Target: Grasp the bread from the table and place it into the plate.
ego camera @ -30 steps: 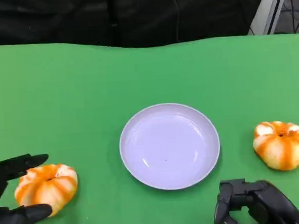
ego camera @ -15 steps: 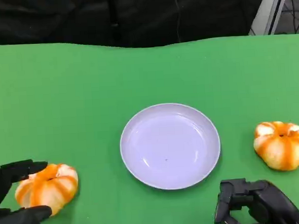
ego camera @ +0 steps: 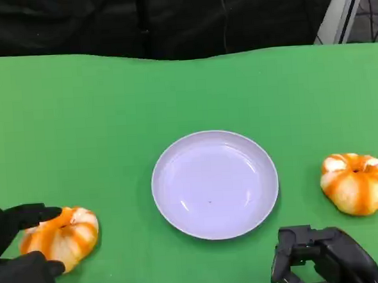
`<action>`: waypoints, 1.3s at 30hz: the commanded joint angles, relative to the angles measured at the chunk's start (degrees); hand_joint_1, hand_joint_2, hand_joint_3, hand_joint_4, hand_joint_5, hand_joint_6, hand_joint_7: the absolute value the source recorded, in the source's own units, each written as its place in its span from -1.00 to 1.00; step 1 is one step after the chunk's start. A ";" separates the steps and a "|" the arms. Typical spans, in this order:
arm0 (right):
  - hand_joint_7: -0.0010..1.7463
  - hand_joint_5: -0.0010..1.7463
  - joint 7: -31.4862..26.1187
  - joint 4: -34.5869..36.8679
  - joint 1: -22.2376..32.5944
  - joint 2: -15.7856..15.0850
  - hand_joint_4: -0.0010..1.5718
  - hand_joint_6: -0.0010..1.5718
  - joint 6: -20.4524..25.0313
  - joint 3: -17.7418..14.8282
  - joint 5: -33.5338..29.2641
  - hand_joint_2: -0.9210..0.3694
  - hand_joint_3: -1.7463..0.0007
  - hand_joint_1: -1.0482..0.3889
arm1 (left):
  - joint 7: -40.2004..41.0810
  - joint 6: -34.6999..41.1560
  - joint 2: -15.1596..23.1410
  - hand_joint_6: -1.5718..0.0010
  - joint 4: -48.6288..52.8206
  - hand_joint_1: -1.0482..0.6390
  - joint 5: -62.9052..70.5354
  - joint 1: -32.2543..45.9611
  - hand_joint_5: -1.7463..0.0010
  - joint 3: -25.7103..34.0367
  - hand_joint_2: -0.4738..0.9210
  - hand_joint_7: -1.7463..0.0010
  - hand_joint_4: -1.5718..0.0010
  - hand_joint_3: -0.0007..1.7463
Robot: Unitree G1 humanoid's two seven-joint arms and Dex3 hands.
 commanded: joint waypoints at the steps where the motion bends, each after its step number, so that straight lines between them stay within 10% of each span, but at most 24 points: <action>1: 0.49 0.81 -0.42 -0.63 0.43 -0.45 0.03 0.07 -0.37 -0.43 -0.05 -0.48 -0.17 0.30 | -1.11 -0.69 2.10 0.28 4.56 -1.00 -0.04 -3.27 1.00 -2.24 1.00 1.00 0.31 -0.63; 39: 0.49 0.80 -2.25 -3.06 1.21 -0.18 0.05 0.08 1.04 0.21 -1.09 -0.44 -0.23 0.31 | 1.40 -7.24 3.32 0.26 26.78 -0.99 0.27 -16.05 0.99 -12.18 1.00 0.99 0.26 -0.70</action>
